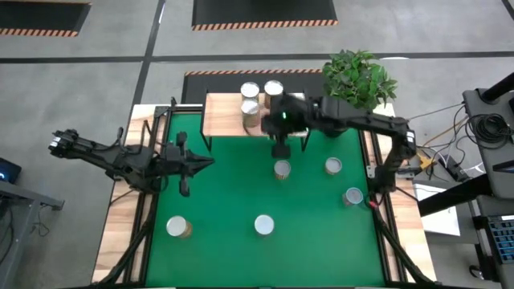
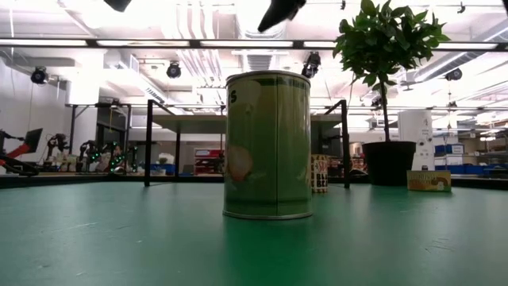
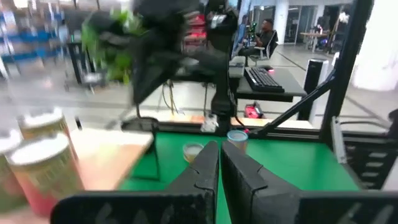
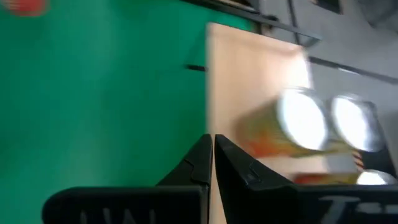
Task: Pick and place cans onto a shelf
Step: Put the canned pears on the shelf
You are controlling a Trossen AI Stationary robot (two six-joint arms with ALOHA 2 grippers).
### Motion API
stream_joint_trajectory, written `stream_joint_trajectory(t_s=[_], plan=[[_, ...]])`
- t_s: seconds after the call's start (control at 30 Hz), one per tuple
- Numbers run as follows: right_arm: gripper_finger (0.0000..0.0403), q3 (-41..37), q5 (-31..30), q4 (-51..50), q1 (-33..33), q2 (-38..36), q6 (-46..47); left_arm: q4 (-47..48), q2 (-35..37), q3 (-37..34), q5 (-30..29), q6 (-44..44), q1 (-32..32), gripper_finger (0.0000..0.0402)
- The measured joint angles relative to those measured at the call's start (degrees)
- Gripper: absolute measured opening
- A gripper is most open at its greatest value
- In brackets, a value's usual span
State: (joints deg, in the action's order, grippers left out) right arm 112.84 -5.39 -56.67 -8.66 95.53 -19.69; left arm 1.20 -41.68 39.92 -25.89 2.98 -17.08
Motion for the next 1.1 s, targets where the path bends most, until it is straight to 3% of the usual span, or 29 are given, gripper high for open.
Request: stream_joint_trajectory(t_s=[0.23, 0.47, 0.67, 0.97, 1.1], plan=[[0.0009, -14.3, 0.0, 9.6, 11.2, -4.9, 2.2, 0.9, -6.2, 0.1, 0.5, 13.1, -0.9, 0.0], [0.0009, -29.2, -0.4, 20.3, 16.5, -11.2, 5.3, 5.9, -12.3, 5.2, 9.9, 22.3, -1.0, 0.0], [0.0009, -38.7, -0.6, 29.0, 18.8, -15.1, 9.8, 14.3, -16.0, 10.9, 11.9, 22.5, -1.2, 0.0], [0.0009, -51.2, -0.7, 41.4, 25.6, -16.4, 18.9, 12.6, -22.2, 11.4, 11.7, 20.9, -2.5, 0.0], [0.0009, -54.3, -5.2, 42.1, 29.4, -16.4, 23.7, 11.0, -25.8, 11.7, 11.9, 21.5, -4.7, 0.0]])
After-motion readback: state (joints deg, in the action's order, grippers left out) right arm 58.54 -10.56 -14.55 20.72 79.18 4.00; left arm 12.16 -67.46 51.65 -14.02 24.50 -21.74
